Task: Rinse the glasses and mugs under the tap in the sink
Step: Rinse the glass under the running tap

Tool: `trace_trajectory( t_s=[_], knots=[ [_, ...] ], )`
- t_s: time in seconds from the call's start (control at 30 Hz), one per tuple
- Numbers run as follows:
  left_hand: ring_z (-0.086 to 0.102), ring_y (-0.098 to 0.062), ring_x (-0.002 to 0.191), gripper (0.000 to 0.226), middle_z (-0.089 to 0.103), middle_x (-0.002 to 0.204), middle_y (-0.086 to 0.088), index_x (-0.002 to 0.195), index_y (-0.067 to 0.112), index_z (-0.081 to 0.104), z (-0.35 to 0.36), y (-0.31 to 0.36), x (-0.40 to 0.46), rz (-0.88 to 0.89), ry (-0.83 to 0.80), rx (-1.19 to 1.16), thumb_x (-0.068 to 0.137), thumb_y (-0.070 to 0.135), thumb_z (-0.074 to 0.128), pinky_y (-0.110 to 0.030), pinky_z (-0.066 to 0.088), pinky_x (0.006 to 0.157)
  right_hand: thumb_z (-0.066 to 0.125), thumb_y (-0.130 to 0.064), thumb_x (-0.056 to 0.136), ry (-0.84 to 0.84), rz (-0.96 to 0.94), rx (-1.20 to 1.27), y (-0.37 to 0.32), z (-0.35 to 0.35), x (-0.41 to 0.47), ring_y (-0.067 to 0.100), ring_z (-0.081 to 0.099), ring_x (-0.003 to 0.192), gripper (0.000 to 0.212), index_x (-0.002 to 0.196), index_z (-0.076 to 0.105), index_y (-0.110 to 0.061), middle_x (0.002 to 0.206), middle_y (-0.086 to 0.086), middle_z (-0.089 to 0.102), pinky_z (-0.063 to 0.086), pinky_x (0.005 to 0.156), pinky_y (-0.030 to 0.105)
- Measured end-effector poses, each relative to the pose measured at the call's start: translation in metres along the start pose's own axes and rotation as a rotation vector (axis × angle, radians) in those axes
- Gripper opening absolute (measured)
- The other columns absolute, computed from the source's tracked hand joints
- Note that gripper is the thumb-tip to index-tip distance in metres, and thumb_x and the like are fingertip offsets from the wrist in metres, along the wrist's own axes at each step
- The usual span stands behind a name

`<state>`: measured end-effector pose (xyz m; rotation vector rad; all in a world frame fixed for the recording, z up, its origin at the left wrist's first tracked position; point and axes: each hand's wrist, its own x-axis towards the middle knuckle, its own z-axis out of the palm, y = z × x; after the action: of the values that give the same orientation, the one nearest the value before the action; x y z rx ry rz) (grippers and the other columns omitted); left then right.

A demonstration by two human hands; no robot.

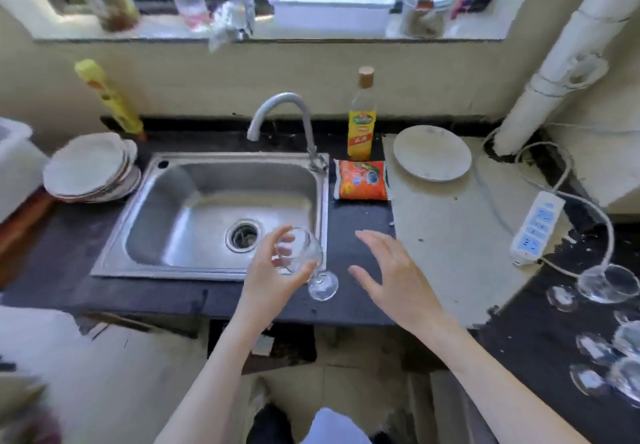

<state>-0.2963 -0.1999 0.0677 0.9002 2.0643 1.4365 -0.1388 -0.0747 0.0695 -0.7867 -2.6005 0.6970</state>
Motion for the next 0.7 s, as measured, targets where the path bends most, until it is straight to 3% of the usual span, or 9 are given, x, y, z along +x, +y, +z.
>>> trace_trajectory(
  t_s=[0.07, 0.17, 0.33, 0.53, 0.7],
  knots=[
    [0.054, -0.013, 0.091, 0.056, 0.056, 0.106, 0.011, 0.117, 0.032, 0.048, -0.041, -0.025, 0.006, -0.04, 0.038, -0.002, 0.069, 0.027, 0.077, -0.022, 0.046, 0.079, 0.062, -0.03, 0.086, -0.017, -0.026, -0.009, -0.027, 0.033, 0.022, 0.018, 0.046, 0.126, 0.053, 0.133, 0.047, -0.012, 0.135, 0.003, 0.052, 0.034, 0.105, 0.025],
    [0.054, -0.004, 0.091, 0.053, 0.057, 0.106, 0.009, 0.11, 0.04, 0.048, -0.098, -0.052, 0.027, -0.041, 0.044, 0.034, 0.069, 0.023, 0.077, -0.017, 0.044, 0.081, 0.061, -0.03, 0.086, -0.028, -0.015, -0.016, -0.059, 0.078, 0.049, 0.024, 0.05, 0.122, 0.052, 0.132, 0.049, -0.009, 0.131, 0.008, 0.054, 0.042, 0.102, 0.038],
    [0.051, 0.002, 0.094, 0.053, 0.053, 0.108, 0.012, 0.117, 0.032, 0.045, -0.156, -0.067, 0.066, -0.05, 0.057, 0.077, 0.076, 0.019, 0.075, -0.003, 0.039, 0.076, 0.069, -0.026, 0.082, -0.041, -0.02, -0.128, -0.087, 0.117, 0.079, 0.028, 0.056, 0.115, 0.052, 0.128, 0.052, -0.007, 0.125, 0.01, 0.059, 0.043, 0.097, 0.04],
    [0.052, -0.007, 0.096, 0.054, 0.054, 0.113, 0.005, 0.117, 0.032, 0.044, -0.161, -0.083, 0.109, -0.073, 0.027, 0.08, 0.075, 0.019, 0.075, -0.012, 0.042, 0.08, 0.074, -0.018, 0.076, 0.016, 0.058, -0.219, -0.063, 0.129, 0.118, 0.034, 0.06, 0.107, 0.05, 0.12, 0.058, -0.001, 0.118, 0.017, 0.062, 0.048, 0.094, 0.045],
    [0.052, -0.003, 0.094, 0.056, 0.054, 0.112, 0.003, 0.12, 0.029, 0.045, -0.145, -0.094, 0.158, -0.093, 0.013, 0.064, 0.075, 0.016, 0.075, -0.019, 0.043, 0.082, 0.067, -0.015, 0.082, 0.051, 0.165, -0.255, -0.017, 0.138, 0.178, 0.034, 0.058, 0.109, 0.043, 0.12, 0.057, 0.0, 0.118, 0.017, 0.061, 0.048, 0.092, 0.045]
  ],
)
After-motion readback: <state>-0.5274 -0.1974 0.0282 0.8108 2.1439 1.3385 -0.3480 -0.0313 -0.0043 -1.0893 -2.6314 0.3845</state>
